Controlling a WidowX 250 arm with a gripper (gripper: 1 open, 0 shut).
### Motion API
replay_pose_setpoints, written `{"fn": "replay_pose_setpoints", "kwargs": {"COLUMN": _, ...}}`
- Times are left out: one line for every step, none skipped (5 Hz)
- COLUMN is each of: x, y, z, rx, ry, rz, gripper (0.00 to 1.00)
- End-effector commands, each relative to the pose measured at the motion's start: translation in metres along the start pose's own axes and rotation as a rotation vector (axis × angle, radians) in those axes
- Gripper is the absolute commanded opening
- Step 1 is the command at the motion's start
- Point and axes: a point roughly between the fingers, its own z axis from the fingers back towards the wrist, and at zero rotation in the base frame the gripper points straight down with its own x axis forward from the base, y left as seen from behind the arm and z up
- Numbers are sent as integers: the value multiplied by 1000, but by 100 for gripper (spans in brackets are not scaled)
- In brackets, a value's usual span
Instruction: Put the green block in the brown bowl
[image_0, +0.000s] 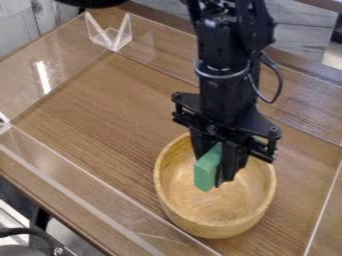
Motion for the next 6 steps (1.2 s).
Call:
{"fn": "replay_pose_setpoints", "kwargs": {"x": 8, "y": 1, "z": 2, "rx": -11, "ry": -31, "rz": 10, "gripper": 0}}
{"fn": "replay_pose_setpoints", "kwargs": {"x": 10, "y": 2, "z": -3, "rx": -16, "ry": -30, "rz": 21, "gripper": 0}}
{"fn": "replay_pose_setpoints", "kwargs": {"x": 13, "y": 4, "z": -7, "rx": -21, "ry": -27, "rz": 26, "gripper": 0}}
{"fn": "replay_pose_setpoints", "kwargs": {"x": 14, "y": 5, "z": -11, "rx": -26, "ry": -23, "rz": 31, "gripper": 0}}
{"fn": "replay_pose_setpoints", "kwargs": {"x": 16, "y": 6, "z": -14, "rx": -31, "ry": -20, "rz": 36, "gripper": 0}}
{"fn": "replay_pose_setpoints", "kwargs": {"x": 17, "y": 8, "z": -17, "rx": -36, "ry": -16, "rz": 40, "gripper": 0}}
